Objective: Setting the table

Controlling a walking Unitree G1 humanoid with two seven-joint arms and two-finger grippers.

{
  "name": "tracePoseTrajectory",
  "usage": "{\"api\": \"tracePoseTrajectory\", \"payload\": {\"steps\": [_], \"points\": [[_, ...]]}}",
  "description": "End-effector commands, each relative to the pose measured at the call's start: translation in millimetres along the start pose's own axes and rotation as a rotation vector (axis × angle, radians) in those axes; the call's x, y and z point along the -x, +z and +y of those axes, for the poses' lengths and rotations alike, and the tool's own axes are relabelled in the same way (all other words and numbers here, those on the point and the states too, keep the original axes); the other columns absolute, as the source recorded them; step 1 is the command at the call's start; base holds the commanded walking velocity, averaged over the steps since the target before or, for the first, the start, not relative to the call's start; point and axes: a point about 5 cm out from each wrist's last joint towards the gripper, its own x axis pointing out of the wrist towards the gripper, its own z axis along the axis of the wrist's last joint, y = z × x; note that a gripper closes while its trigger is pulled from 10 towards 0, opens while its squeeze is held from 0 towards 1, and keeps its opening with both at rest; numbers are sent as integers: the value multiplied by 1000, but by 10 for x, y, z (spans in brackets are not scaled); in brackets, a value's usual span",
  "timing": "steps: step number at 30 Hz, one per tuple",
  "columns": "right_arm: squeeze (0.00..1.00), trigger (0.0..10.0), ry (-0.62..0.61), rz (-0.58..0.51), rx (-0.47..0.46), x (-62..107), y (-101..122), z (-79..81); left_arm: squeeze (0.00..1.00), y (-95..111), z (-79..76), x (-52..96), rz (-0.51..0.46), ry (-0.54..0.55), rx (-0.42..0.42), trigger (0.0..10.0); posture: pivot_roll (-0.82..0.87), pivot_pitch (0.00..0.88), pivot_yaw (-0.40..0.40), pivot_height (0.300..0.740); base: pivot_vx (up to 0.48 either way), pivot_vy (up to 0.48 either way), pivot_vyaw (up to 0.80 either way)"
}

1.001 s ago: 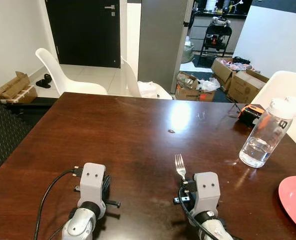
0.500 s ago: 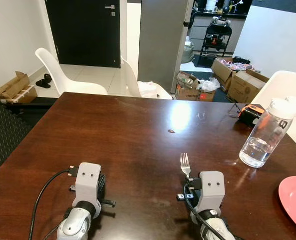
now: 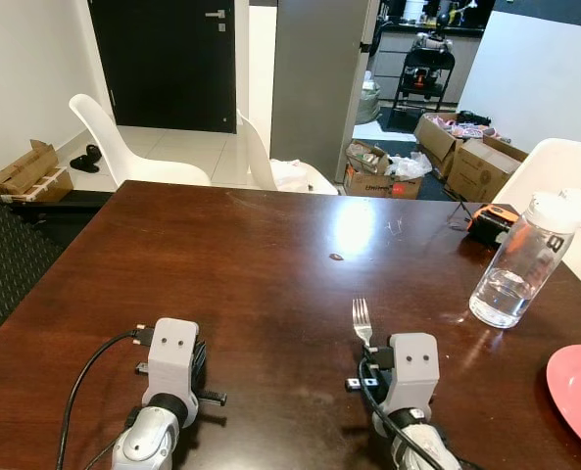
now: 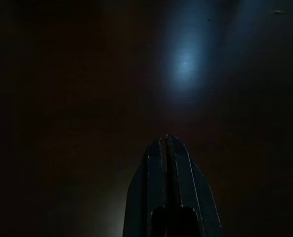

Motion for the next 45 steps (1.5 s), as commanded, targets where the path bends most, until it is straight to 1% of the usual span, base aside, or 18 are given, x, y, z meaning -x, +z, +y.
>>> {"api": "tracePoseTrajectory", "payload": {"steps": [1,14,30,32,37,39,41,42,44,45], "points": [[0,10000,-5,23,-5,15,-54,-25,0,-47,-1,10,19,4,-12,10000,20,103,30,740,0,-390,0],[0,10000,-5,24,-3,18,-57,-26,0,-63,14,10,30,18,-6,10000,19,103,30,740,0,-29,0],[0,10000,-2,28,-5,25,-69,-15,0,-86,32,13,46,28,-20,10000,22,111,34,740,0,0,0],[0,10000,3,26,-6,20,-65,-2,0,-93,56,26,49,38,-16,10000,23,112,35,740,0,0,0],[0,10000,50,3,-10,-10,-11,79,0,-76,206,63,39,111,45,10000,27,115,38,740,0,0,0],[0,10000,56,-1,-10,-15,0,89,0,-67,225,64,34,119,50,10000,27,115,38,740,0,0,0],[0,10000,116,-34,-8,-39,79,185,0,3,378,78,0,186,57,10000,41,107,34,740,0,0,0],[0,10000,138,-45,-11,-55,112,226,0,35,440,80,-13,212,57,10000,45,118,31,740,0,0,0],[0,10000,159,-47,-37,-89,140,287,0,59,498,76,-17,238,52,10000,52,117,33,740,0,0,0],[0,10000,159,-47,-37,-89,140,287,0,59,498,76,-17,238,52,10000,52,117,33,740,0,0,0]]}}
